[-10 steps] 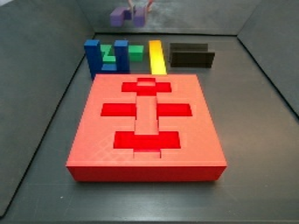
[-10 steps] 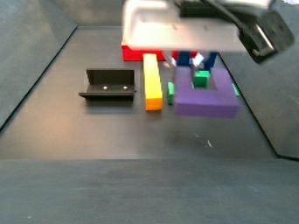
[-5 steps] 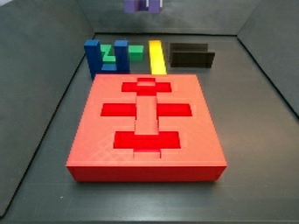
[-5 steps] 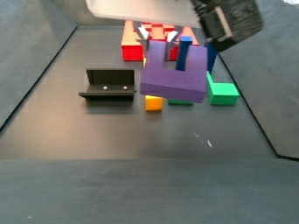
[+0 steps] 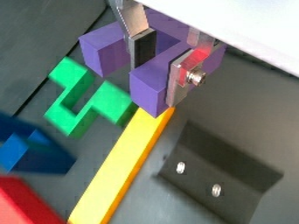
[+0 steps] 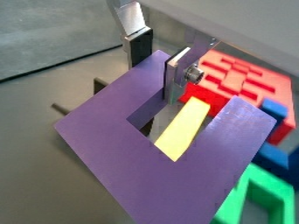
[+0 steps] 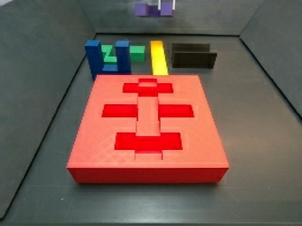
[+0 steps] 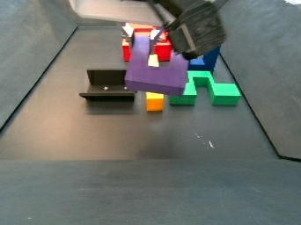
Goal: Pick up the purple object. Move up. Place the purple object on the fixture. Regrasp the purple object. Move to above the board. Insert the purple object.
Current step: Place the purple object on the fixture.
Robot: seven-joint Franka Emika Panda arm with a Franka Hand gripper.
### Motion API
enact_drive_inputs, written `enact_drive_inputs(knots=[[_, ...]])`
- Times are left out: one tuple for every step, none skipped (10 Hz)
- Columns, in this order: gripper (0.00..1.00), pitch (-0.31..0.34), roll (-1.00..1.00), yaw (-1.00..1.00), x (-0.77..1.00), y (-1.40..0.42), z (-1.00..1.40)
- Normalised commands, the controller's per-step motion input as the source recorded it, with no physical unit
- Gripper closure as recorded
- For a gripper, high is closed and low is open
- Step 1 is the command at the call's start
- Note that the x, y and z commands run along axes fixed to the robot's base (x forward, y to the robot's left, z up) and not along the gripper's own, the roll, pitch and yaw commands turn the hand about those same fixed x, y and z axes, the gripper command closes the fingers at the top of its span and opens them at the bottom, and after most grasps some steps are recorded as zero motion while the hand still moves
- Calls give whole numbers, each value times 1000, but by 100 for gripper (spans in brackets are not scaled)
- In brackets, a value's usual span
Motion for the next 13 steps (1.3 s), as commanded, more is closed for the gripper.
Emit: enact_drive_inputs(knots=[[100, 191, -554, 0, 1000, -337, -80], [100, 169, -540, 0, 1000, -346, -54], [100, 129, -526, 0, 1000, -329, -9], [100, 26, -483, 0, 1000, -266, 0], [100, 0, -391, 0, 1000, -160, -17], [100, 0, -389, 0, 1000, -109, -77], [100, 0, -437, 0, 1000, -66, -100], [100, 0, -403, 0, 1000, 0, -80], [100, 29, -340, 0, 1000, 0, -49], [100, 111, -280, 0, 1000, 0, -71], [100, 211, -249, 0, 1000, 0, -169], [100, 383, -183, 0, 997, 14, -326], [100, 403, -183, -9, 986, 0, -360]])
